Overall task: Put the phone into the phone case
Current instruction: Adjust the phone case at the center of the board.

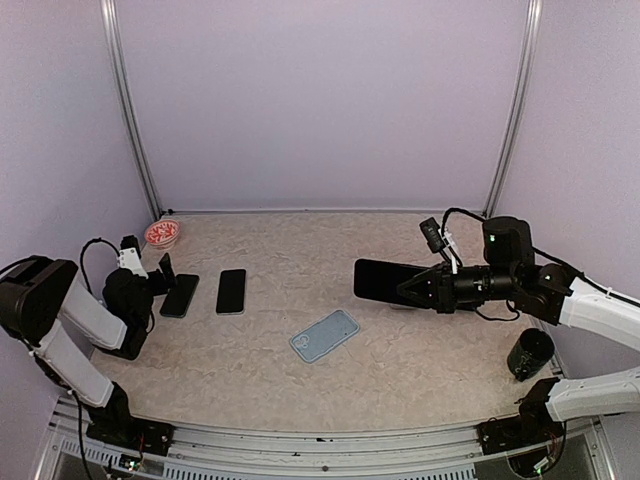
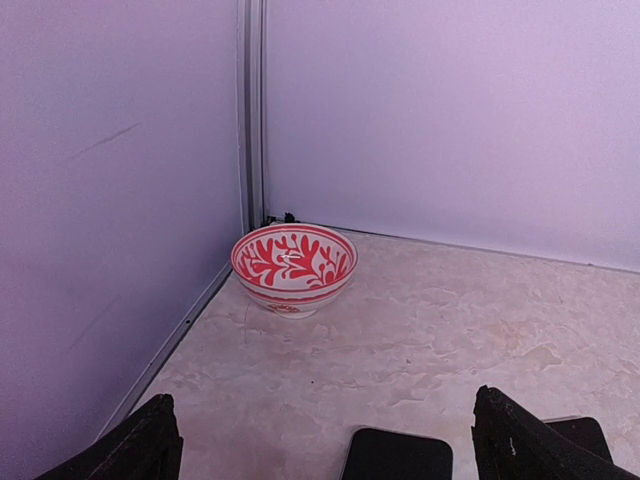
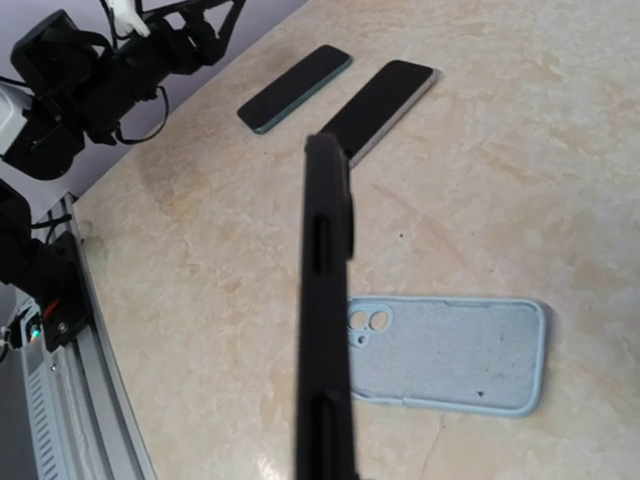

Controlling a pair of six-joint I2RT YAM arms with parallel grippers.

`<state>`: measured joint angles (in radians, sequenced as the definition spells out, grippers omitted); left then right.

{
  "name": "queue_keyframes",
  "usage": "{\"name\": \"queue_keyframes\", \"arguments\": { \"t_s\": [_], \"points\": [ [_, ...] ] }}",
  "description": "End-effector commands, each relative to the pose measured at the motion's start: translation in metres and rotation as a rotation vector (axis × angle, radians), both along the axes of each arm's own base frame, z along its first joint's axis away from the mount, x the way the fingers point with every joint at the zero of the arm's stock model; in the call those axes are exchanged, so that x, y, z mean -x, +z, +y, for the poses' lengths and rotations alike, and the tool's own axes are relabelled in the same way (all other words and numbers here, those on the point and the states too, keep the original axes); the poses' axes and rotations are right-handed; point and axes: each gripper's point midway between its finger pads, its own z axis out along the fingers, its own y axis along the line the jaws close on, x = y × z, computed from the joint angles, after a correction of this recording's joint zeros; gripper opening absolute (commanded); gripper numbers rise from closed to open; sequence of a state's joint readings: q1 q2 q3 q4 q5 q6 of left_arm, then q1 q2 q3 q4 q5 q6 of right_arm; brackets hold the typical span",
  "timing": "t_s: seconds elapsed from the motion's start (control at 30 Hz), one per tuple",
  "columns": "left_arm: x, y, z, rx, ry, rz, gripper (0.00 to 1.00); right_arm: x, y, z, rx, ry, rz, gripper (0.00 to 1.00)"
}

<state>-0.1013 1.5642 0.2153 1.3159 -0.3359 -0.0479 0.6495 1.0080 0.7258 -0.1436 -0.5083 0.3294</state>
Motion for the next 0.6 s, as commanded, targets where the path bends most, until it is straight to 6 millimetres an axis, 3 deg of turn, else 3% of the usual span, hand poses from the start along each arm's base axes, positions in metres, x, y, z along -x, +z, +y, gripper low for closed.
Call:
{"name": "queue_keyframes", "arguments": {
  "t_s": [0.0,0.3,0.57],
  "points": [
    [-0.003,0.011,0.001,0.006,-0.003,-0.040,0.99,-0.005,0.014,-0.003,-0.020,-0.020,-0.048,0.00],
    [-0.003,0.011,0.001,0.005,-0.002,-0.040,0.99,-0.011,0.009,0.009,-0.031,0.017,-0.011,0.00],
    [-0.004,0.011,0.002,0.006,-0.007,-0.038,0.99,-0.016,0.008,0.004,-0.009,-0.024,-0.020,0.00]
  ]
}}
